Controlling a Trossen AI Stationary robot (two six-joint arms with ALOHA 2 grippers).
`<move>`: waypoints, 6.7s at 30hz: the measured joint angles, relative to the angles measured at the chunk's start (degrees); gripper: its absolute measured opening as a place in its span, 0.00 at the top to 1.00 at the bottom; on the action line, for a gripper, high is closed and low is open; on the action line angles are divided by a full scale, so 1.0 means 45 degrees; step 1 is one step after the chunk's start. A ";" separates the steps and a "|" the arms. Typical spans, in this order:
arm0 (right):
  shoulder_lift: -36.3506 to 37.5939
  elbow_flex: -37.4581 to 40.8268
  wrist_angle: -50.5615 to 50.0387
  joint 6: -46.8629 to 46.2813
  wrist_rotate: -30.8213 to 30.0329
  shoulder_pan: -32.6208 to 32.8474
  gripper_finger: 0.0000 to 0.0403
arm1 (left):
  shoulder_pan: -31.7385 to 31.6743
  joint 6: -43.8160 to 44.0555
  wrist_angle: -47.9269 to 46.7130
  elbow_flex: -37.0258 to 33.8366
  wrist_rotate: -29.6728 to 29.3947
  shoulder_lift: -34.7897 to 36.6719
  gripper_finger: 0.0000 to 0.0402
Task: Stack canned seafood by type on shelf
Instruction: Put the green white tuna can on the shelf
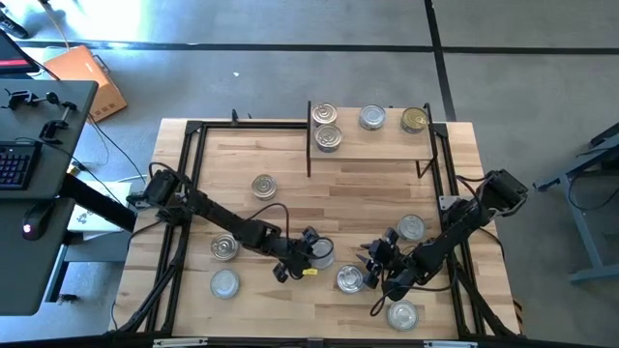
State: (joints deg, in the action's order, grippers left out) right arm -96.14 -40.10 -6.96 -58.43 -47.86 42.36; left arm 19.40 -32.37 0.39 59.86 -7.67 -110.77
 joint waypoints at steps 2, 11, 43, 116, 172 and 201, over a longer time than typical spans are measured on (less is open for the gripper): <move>0.0000 0.0000 0.0007 0.0000 0.0000 -0.0002 0.64 | 0.0000 -0.0241 0.0046 0.0017 -0.0122 -0.0037 0.83; 0.0000 0.0000 0.0016 0.0000 -0.0001 -0.0002 0.64 | 0.0273 -0.0294 0.0270 -0.0003 -0.0901 -0.0216 1.00; 0.0000 0.0000 0.0102 0.0097 0.0000 -0.0002 0.64 | 0.1064 -0.0933 0.0988 -0.0077 -0.2915 0.0462 1.00; -0.3327 -0.3968 0.3963 0.7907 0.5585 -0.4092 0.64 | 0.0336 0.5362 -0.7840 -0.0954 -0.2915 0.3405 0.72; -0.1676 -0.3997 0.1783 0.7771 0.3007 -0.2994 0.64 | 0.3361 0.6578 -0.1563 -0.1721 -0.6318 0.1141 0.61; -0.1681 -0.3997 0.1637 0.7898 0.3007 -0.2994 0.64 | 0.3747 0.5277 0.2935 -0.3670 -0.5603 0.1557 0.65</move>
State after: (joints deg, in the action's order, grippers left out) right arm -103.70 -58.08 0.40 -22.90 -34.33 28.88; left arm 36.26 -8.62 13.60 43.35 -32.88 -103.77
